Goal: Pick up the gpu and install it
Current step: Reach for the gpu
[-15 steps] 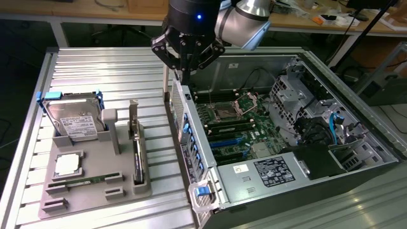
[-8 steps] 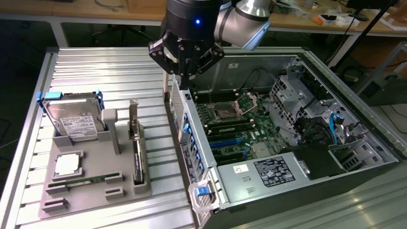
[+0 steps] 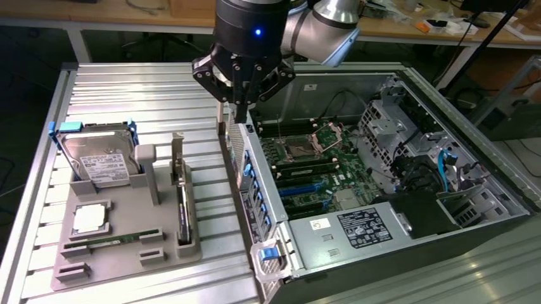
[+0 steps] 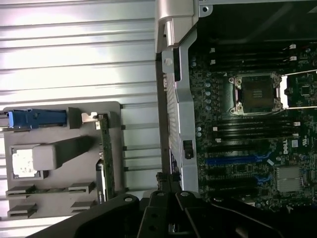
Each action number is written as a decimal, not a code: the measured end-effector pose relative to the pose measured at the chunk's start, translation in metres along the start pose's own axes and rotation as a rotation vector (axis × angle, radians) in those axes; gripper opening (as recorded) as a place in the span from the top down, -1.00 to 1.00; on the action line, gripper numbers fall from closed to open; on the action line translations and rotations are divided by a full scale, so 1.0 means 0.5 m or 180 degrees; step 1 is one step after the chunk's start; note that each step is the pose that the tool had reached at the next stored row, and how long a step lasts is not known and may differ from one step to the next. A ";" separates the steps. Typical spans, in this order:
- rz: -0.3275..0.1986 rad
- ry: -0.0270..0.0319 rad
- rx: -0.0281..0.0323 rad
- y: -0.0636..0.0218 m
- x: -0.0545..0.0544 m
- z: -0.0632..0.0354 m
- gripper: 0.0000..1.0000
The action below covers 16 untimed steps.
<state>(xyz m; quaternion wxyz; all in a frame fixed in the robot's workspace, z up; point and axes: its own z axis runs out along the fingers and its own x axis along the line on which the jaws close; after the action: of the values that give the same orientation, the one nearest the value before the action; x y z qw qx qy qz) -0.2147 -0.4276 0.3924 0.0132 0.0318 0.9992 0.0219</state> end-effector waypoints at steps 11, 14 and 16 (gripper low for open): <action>0.0000 0.0000 0.0000 -0.005 0.010 0.000 0.79; 0.0000 0.0000 0.0000 -0.006 0.012 0.000 0.79; -0.0001 0.0000 0.0000 -0.007 0.013 0.000 0.79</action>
<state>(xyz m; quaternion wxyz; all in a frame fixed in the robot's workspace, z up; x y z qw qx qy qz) -0.2215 -0.4305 0.3921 0.0132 0.0317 0.9992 0.0220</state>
